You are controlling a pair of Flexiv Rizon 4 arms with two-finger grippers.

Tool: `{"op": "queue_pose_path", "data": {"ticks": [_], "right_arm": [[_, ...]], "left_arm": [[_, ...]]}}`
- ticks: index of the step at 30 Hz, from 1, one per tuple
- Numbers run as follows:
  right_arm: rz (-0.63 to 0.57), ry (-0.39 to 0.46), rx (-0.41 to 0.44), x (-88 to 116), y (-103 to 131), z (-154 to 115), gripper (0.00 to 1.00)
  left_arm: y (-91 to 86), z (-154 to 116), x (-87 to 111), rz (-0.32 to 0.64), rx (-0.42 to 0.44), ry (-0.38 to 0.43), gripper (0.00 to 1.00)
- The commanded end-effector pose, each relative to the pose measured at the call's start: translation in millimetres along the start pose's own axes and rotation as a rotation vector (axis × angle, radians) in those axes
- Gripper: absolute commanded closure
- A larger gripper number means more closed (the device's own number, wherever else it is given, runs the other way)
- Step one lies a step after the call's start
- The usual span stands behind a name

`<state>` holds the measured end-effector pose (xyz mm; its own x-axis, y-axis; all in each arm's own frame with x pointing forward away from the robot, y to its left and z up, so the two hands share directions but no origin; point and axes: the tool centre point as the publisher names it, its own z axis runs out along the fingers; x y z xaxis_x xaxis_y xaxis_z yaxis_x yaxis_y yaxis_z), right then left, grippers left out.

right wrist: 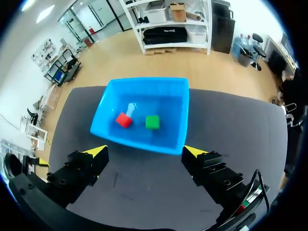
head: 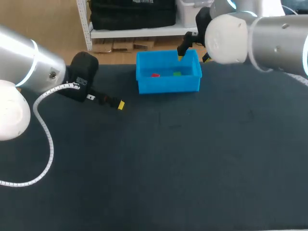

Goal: Use the left arm to pick the red cube and place it into the blue plastic box first, then use the right arm to grasp the green cube and put it into the same blue plastic box after the first action is fully finished.

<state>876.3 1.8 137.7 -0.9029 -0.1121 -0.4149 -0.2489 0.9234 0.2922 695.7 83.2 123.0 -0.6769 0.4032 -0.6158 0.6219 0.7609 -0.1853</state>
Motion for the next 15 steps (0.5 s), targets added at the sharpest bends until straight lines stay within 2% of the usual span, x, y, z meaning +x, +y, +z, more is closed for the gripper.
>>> {"op": "queue_pose_path", "data": {"ticks": [1,7,15], "right_arm": [[0.001,-0.143,0.009,67,-1,-30,0.00],[-0.005,-0.148,0.012,80,-3,-36,0.00],[-0.005,-0.148,0.012,80,-3,-36,0.00]], "left_arm": [[1.6,0,0.9,0.003,0.007,-0.005,0.00],[1.6,0,0.9,0.003,0.007,-0.005,0.00],[1.6,0,0.9,0.003,0.007,-0.005,0.00]]}}
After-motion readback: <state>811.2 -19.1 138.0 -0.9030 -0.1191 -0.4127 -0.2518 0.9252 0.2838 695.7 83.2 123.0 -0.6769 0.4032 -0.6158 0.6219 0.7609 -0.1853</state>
